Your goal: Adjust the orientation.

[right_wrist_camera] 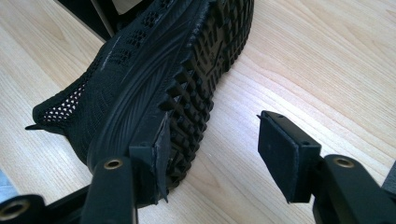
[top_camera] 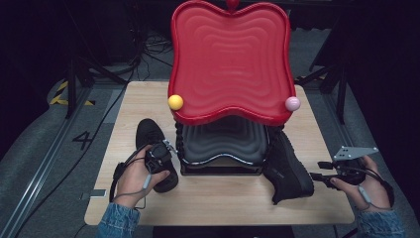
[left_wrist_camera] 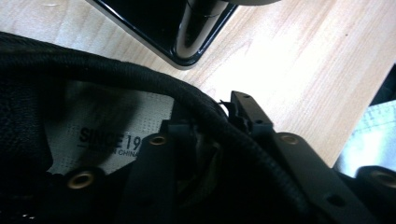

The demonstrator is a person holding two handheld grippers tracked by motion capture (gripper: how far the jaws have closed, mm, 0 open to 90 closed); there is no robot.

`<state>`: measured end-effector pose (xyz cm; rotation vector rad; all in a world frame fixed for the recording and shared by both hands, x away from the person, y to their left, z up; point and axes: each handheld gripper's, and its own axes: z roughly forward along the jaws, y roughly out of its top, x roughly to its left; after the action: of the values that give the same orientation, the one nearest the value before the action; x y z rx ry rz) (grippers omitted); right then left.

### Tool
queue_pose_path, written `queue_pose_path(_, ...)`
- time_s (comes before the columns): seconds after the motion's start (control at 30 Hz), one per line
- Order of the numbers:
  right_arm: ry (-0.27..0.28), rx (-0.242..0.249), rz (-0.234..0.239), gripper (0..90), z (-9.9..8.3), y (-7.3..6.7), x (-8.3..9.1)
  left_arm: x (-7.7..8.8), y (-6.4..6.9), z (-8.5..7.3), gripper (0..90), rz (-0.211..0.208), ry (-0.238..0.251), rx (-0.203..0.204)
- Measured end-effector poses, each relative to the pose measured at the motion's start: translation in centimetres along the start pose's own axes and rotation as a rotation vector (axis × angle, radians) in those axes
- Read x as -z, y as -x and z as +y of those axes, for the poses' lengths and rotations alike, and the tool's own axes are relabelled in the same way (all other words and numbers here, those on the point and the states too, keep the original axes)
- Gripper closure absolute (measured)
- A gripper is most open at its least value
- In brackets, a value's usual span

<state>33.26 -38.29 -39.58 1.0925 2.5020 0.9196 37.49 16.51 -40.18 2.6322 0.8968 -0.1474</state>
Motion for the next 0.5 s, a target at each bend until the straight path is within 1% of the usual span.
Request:
queue_pose_path(0.03,0.000,0.000,0.000,44.7,0.0,0.0,0.0,0.0,0.0,0.0,77.0,0.000,0.000,0.000)
queue_pose_path(0.07,0.001,-0.001,0.000,44.7,0.0,0.0,0.0,0.0,0.0,0.0,77.0,0.002,-0.004,-0.007)
queue_pose_path(0.1,0.000,-0.002,-0.001,44.6,-0.1,0.1,0.0,0.0,0.0,0.1,79.4,0.002,-0.005,-0.008)
queue_pose_path(0.13,0.000,-0.003,-0.001,44.5,-0.1,0.1,0.0,0.0,0.0,0.0,80.8,-0.006,-0.004,-0.003)
queue_pose_path(0.2,-0.002,-0.002,-0.001,44.4,-0.1,0.2,-0.1,0.0,0.0,0.0,83.3,-0.009,-0.005,0.002)
queue_pose_path(0.27,-0.002,-0.001,-0.001,44.4,-0.1,0.2,-0.1,0.1,0.0,0.0,84.0,-0.012,-0.010,0.004)
queue_pose_path(0.3,-0.003,0.000,-0.001,44.3,-0.1,0.1,-0.1,0.2,0.0,0.0,85.9,-0.009,-0.012,0.000)
queue_pose_path(0.33,-0.003,0.000,-0.001,44.3,-0.1,0.1,-0.1,0.3,0.2,0.0,86.1,0.001,-0.026,-0.014)
queue_pose_path(0.37,-0.003,0.000,-0.001,44.3,-0.1,0.1,-0.1,0.3,0.2,0.0,86.4,0.001,-0.026,-0.014)
queue_pose_path(0.43,-0.001,0.001,0.000,44.3,-0.1,0.1,-0.1,0.7,0.4,0.0,86.7,0.017,-0.035,-0.017)
queue_pose_path(0.47,-0.001,0.002,0.000,44.2,-0.1,0.1,-0.1,0.9,0.5,0.0,86.8,0.012,-0.031,-0.012)
queue_pose_path(0.5,-0.002,0.003,-0.002,44.2,-0.1,0.2,-0.1,1.1,0.5,0.0,86.8,-0.004,-0.019,-0.017)
